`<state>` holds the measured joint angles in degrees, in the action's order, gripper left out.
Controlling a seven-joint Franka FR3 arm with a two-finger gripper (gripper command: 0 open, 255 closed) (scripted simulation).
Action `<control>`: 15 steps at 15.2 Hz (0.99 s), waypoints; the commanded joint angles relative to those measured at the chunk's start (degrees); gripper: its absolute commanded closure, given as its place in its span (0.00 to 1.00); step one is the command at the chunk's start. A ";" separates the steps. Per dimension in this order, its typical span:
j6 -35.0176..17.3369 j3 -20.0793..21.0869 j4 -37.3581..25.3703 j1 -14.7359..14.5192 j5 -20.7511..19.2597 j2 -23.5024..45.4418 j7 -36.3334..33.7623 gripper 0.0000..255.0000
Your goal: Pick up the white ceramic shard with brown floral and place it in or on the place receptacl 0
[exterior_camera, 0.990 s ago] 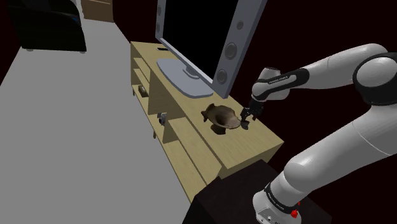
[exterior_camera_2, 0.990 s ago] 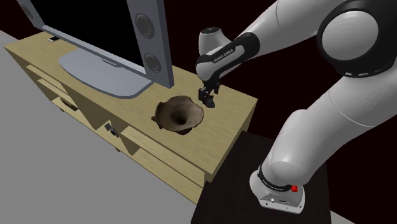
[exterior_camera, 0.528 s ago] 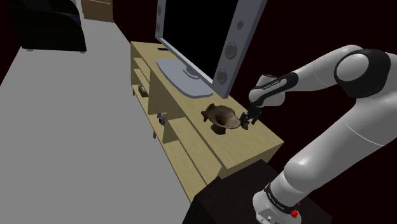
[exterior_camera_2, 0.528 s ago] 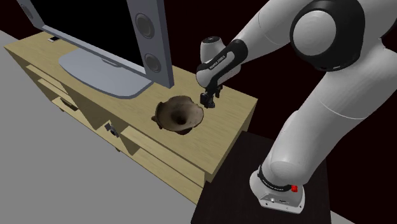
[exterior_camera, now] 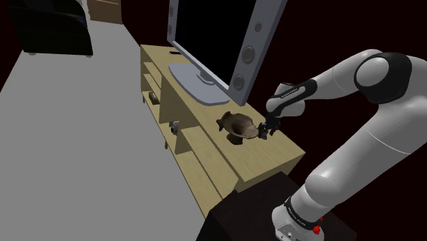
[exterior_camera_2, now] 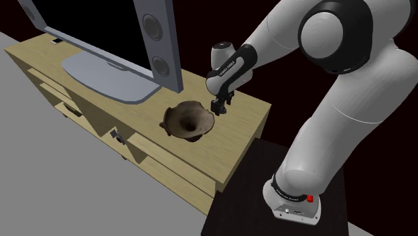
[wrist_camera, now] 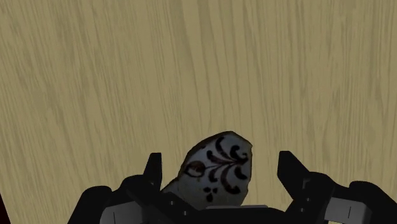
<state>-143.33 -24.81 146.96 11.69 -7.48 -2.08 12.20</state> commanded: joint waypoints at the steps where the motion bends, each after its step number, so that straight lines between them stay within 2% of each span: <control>1: 0.00 0.00 0.00 0.00 0.00 0.00 0.00 0.00; 2: 0.00 0.00 0.00 0.00 0.00 0.00 0.00 1.00; 11: -0.02 0.01 0.01 0.01 0.01 0.01 0.00 1.00; 15: 3.61 0.21 -0.70 0.19 -1.40 -3.07 -0.91 1.00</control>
<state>-140.68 -24.63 146.29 11.81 -8.51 -4.42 11.52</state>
